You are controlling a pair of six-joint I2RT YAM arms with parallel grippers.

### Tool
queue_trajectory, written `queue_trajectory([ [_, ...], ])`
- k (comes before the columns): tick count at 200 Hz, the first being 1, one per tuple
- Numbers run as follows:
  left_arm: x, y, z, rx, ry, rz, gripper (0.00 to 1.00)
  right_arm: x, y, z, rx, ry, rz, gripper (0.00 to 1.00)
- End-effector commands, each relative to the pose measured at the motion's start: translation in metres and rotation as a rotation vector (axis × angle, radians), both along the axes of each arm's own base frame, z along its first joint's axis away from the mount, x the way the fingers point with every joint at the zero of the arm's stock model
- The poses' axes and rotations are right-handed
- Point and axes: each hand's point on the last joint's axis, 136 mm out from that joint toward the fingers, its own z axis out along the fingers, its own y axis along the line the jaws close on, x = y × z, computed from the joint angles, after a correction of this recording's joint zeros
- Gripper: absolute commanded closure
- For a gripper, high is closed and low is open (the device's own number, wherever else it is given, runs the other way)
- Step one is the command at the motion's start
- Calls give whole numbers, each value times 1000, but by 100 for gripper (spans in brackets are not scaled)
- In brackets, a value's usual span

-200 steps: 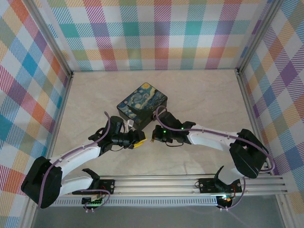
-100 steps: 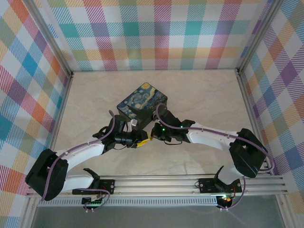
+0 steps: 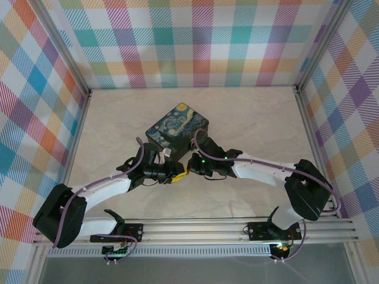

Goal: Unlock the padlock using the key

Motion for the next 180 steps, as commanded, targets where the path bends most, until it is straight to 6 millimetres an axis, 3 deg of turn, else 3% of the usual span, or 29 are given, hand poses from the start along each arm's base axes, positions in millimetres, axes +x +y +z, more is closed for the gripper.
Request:
queue_trajectory([
  [1,4,-6,10,-23,-29,-1,71,4,5,3,25,6,-8,100],
  [101,6,-4,12,-24,-32,15,76,3,6,0,33,17,-9,100],
  [180,6,-3,11,-17,-29,26,88,3,10,-3,35,24,-2,100],
])
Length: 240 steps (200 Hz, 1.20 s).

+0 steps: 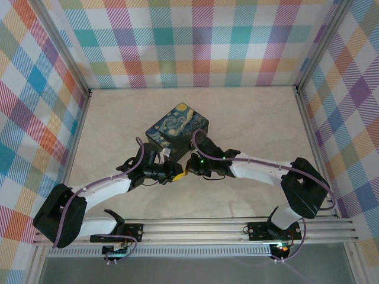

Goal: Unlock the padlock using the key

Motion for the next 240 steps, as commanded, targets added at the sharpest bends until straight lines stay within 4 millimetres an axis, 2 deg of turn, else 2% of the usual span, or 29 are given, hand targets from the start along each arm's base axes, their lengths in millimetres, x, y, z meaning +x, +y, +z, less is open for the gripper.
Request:
queue_trajectory([
  [1,3,-4,11,-21,-39,0,88,3,4,4,21,1,-2,100],
  [52,3,-3,9,-9,-36,5,100,1,-1,2,14,-1,-8,100],
  [67,3,-2,9,0,-37,0,100,0,-2,1,8,-2,-5,100],
  [91,1,0,9,32,-59,-23,100,-2,-9,2,-26,-26,25,86],
  [124,1,-1,12,76,-84,-81,100,-6,-37,-1,-137,-83,106,66],
  [137,1,-3,11,88,-85,-103,100,-8,-43,0,-124,-102,152,57],
  [153,3,-7,15,78,-96,-125,100,-11,-48,0,-94,-117,215,53],
  [180,4,-15,25,48,-142,-187,100,-16,-45,15,16,-207,380,51],
  [219,1,-22,50,28,-295,-313,100,-40,-46,60,201,-356,609,49],
  [240,-2,-27,65,-3,-365,-382,100,-48,-51,76,252,-413,665,49],
])
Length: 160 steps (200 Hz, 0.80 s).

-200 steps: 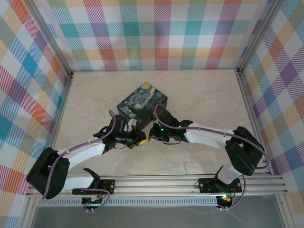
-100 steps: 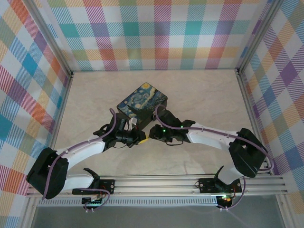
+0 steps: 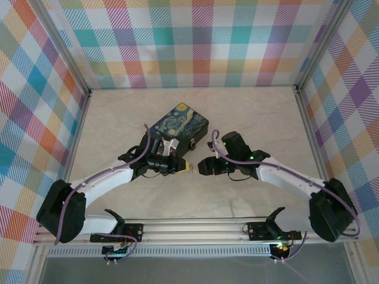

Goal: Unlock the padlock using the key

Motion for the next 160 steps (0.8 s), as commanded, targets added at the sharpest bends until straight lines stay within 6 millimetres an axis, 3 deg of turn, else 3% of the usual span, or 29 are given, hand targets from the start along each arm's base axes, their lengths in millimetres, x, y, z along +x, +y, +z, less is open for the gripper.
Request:
queue_trajectory([
  [1,-9,-10,28,-49,-123,-145,100,-21,5,29,128,-107,200,49],
  [29,-15,-11,40,-49,-187,-221,100,-20,1,36,160,-144,249,49],
  [69,-18,-16,53,-86,-221,-274,100,3,-3,41,202,-160,236,52],
  [160,-14,-21,50,-88,-211,-300,100,18,15,51,317,-116,323,58],
])
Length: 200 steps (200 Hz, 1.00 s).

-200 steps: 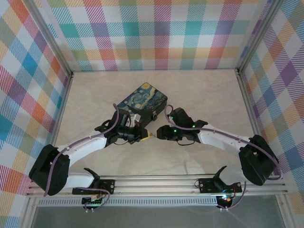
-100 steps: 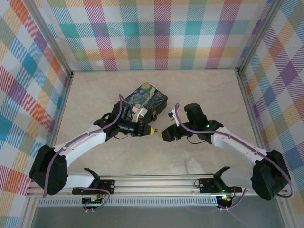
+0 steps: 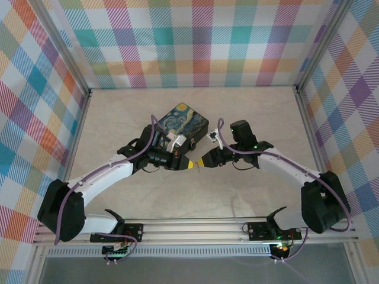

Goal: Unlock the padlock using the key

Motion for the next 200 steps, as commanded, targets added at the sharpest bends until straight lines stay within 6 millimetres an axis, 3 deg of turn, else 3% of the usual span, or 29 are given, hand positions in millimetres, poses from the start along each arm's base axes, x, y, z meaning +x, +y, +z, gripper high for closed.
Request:
queue_trajectory([
  [1,-1,-7,13,-26,-28,-47,100,-1,9,18,84,-33,78,58],
  [56,1,-10,16,-38,-42,-55,100,-5,10,12,86,2,96,65],
  [141,1,-10,18,-49,-52,-59,100,-14,12,19,150,25,144,100],
  [181,19,1,4,-3,-36,37,100,-16,9,15,152,39,129,100],
  [200,35,11,-6,26,-7,114,84,-11,6,3,113,57,75,100],
])
